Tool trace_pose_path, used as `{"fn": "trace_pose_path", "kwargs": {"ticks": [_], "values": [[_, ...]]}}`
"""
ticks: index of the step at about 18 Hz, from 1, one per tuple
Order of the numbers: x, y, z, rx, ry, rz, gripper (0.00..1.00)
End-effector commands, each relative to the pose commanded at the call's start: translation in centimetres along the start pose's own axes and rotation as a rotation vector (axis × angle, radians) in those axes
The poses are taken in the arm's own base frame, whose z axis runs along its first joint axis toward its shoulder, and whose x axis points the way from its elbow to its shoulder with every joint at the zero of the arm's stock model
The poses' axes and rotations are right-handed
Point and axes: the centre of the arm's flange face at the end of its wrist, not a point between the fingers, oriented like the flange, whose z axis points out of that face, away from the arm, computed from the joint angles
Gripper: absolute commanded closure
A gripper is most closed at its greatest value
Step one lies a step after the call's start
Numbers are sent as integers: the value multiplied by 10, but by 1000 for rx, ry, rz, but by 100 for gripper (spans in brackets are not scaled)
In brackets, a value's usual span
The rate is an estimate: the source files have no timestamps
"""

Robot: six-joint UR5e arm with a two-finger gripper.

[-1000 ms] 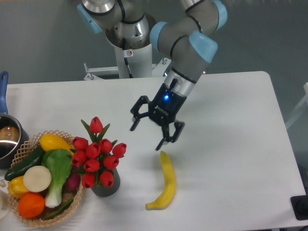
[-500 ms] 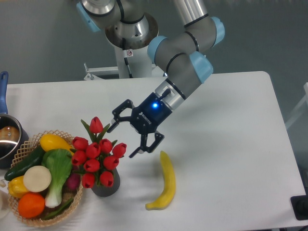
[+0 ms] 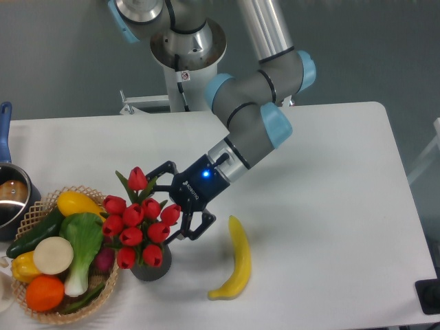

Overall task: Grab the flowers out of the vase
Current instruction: 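Close the gripper around the tulip stems above the vase rim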

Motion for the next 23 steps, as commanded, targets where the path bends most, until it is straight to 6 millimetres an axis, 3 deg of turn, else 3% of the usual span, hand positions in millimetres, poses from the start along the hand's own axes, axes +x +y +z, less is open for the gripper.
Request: {"fn": "trace_pose_path", "kwargs": {"ticks": [4,5,9,10,11,17,21,23], "values": [[9,-6,11,-3,20,4,0],[9,-6,11,-3,20,3,6],[10,-8,10,1,20,2,78],[10,-8,10,1,20,0,92],[10,-7,9,1,19,0,98],[9,-11,2,7,7,4,100],[12,-30,-16,34,-14,-24,100],[18,-50,-28,68,-20,-40,100]]}}
